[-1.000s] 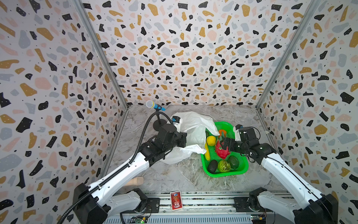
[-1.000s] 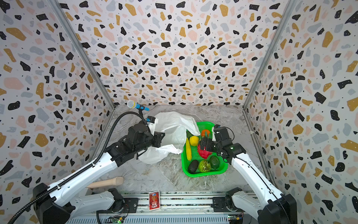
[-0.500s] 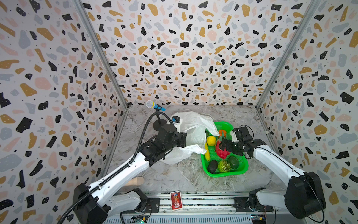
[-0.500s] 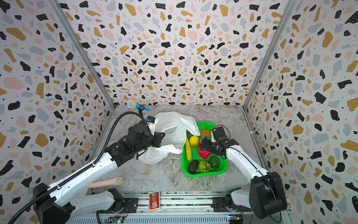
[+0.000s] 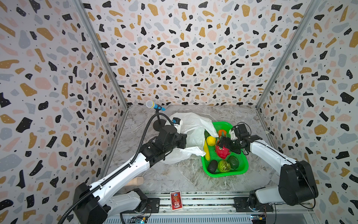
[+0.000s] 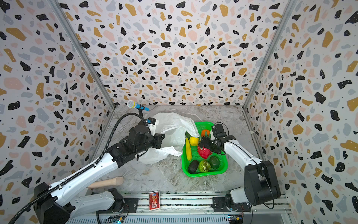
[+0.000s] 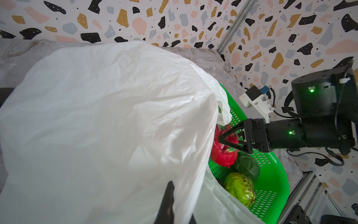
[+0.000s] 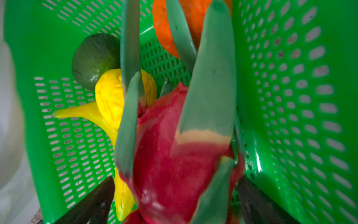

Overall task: Place the fruits into the plastic bag
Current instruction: Pick up the fruit from the bin.

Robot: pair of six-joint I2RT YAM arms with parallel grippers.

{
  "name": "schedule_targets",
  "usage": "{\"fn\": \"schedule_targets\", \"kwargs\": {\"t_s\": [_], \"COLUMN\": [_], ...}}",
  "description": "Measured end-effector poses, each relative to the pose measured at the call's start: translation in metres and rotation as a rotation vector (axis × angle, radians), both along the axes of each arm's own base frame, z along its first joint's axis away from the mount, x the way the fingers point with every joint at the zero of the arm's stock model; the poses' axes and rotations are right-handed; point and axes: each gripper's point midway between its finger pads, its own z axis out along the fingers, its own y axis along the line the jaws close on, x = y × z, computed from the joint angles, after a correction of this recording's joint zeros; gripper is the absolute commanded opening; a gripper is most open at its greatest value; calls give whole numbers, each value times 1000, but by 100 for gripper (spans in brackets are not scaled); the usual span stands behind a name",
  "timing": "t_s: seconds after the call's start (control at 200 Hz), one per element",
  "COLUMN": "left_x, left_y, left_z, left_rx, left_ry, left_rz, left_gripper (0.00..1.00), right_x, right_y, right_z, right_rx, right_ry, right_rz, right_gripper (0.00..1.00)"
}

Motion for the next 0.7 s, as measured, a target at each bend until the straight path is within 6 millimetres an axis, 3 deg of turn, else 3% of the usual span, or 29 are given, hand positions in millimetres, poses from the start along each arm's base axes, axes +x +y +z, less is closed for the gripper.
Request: {"fn": "schedule_targets", "kwargs": {"t_s": [0.14, 0.42, 0.696], "left_x": [0, 0, 0], "left_y": [0, -1, -1], "left_z": [0, -2, -2], "left_rx": [-2, 1, 3], "left_ry": [-3, -1, -3], "left_rz": [-1, -5, -6], "left_gripper": [0, 0, 0], "right_x": [4, 21, 39], "right_y": [0, 18, 30], "right_z": [-10, -21, -14], "right_rx": [-54, -148, -90], "right_ry": [0, -84, -177], "right_rz": [-33, -66, -54], "right_gripper": [99, 100, 57]}}
